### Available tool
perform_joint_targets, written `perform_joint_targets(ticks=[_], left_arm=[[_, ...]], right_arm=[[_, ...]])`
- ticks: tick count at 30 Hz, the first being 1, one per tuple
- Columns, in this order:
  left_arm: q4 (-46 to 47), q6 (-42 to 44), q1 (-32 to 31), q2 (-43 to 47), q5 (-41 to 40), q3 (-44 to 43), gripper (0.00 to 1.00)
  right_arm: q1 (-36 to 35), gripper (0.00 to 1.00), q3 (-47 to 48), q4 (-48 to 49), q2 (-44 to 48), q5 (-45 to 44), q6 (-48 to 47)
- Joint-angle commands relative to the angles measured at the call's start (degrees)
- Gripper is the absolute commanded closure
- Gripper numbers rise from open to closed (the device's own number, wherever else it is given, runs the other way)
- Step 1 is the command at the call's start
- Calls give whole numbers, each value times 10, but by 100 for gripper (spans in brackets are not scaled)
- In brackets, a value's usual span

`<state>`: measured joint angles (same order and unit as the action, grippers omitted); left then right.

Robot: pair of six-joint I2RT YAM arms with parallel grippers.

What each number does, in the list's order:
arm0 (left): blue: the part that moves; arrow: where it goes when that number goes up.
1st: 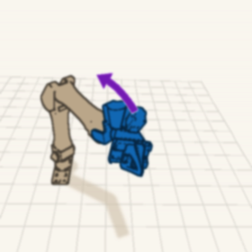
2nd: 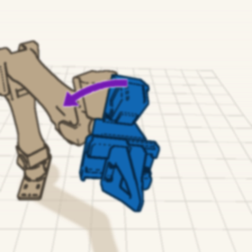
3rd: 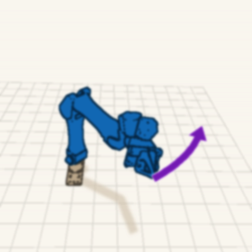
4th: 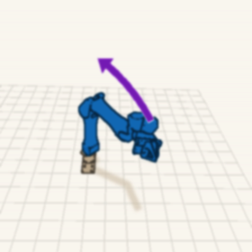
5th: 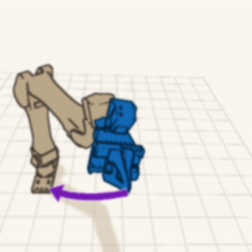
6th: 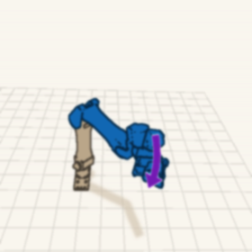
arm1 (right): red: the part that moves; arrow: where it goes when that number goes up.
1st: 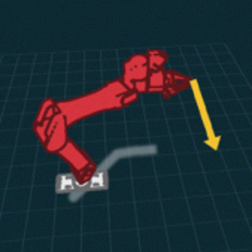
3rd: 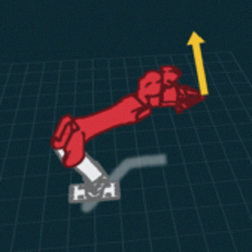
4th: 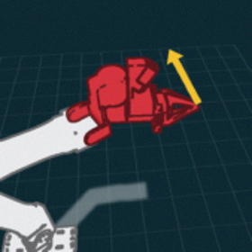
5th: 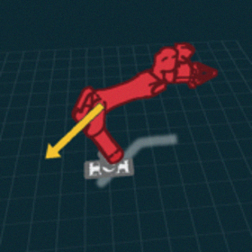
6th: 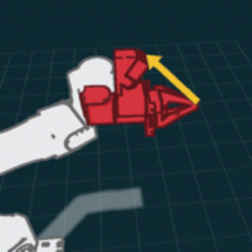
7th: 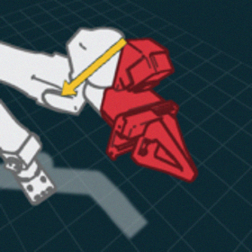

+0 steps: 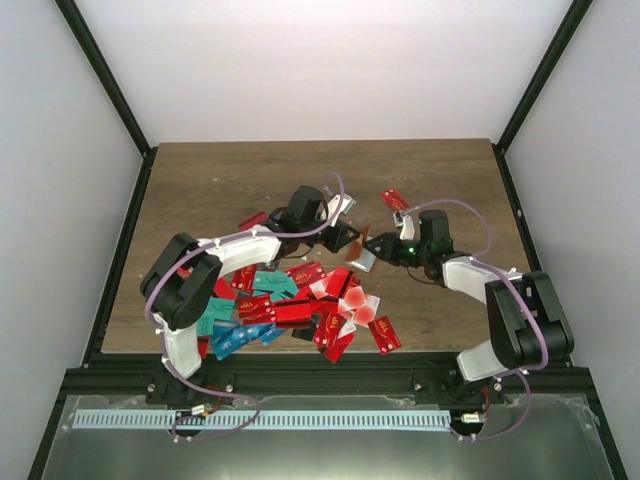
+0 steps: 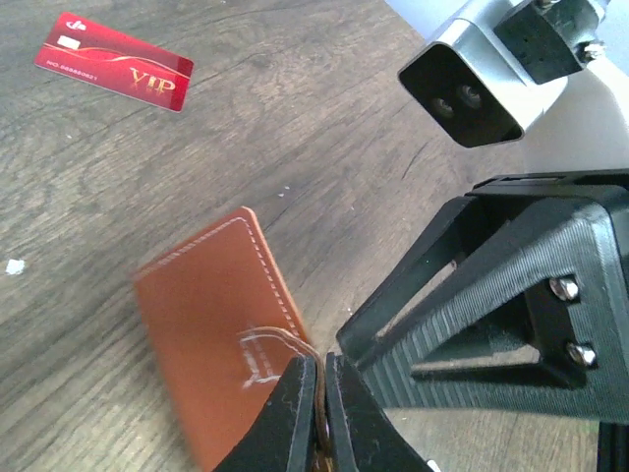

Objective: Put the credit cards into the card holder

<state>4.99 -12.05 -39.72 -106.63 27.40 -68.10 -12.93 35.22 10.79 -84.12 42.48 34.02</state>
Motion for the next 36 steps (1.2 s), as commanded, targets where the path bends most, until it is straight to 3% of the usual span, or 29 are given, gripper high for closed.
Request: perform_joint_targets(ticks=[1,8,21,30,36], left_arm=[[12,28,18,-8,39,-28,95],[-17,58,36,-20,44,-29,95],[-15,55,55,-71,70,-47,95],[-20,53,69,-85,60,-49,94],[-22,48,76,-83,57,-43,93]], right_arm=[[3,74,2,18,16,-99,31],[3,73,-28,56,35,-145,53],[0,79,40,105,-145,-40,73],[-41,81,89,79,-203,-31,71],[-51,83,132,-14,-246,-111,66]])
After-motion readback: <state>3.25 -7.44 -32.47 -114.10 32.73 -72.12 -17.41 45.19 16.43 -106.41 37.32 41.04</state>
